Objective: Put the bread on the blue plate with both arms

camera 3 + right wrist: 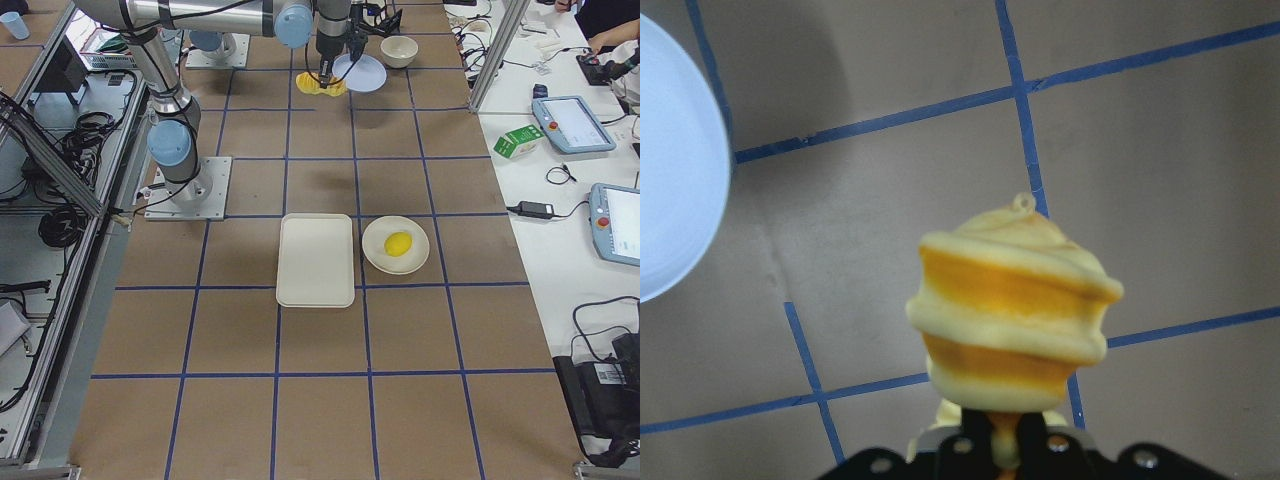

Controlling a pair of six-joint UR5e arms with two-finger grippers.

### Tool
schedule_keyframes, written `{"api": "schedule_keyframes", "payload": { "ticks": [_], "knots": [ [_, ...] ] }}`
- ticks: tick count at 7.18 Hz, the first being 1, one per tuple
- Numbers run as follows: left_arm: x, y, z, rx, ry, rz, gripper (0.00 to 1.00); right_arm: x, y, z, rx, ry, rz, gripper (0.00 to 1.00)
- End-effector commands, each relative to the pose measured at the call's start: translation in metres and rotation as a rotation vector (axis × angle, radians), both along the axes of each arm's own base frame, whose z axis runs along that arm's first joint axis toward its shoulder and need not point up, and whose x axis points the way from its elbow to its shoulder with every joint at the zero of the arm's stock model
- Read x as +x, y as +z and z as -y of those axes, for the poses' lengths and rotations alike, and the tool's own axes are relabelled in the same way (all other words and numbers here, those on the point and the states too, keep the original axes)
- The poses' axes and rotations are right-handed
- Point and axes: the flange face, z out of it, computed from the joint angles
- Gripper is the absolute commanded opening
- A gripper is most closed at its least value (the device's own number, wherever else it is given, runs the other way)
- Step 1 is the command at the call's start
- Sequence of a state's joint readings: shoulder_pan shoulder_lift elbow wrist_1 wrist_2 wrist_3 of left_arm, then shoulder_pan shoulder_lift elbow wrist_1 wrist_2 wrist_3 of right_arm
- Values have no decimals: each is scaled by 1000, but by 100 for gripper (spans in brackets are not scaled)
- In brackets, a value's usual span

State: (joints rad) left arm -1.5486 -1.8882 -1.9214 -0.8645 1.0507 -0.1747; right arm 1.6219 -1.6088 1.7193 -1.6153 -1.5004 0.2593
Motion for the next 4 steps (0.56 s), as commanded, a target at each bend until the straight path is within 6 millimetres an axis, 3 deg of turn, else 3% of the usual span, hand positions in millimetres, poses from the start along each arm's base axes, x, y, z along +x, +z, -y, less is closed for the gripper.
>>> {"api": "schedule_keyframes", "payload": {
  "ticks": [1,2,3,4],
  "knots": [
    [-28,-42,-4,30,-67,5,0,5,5,9,-59,9,6,0],
    [-29,-56,-3,54,-70,4,0,13,-18,25,-41,19,4,0],
    [-31,-66,-6,76,-70,-1,8,42,-37,35,-72,64,6,0],
    [-36,-63,-9,80,-52,4,96,73,-55,43,-84,55,9,0]
  ]
}}
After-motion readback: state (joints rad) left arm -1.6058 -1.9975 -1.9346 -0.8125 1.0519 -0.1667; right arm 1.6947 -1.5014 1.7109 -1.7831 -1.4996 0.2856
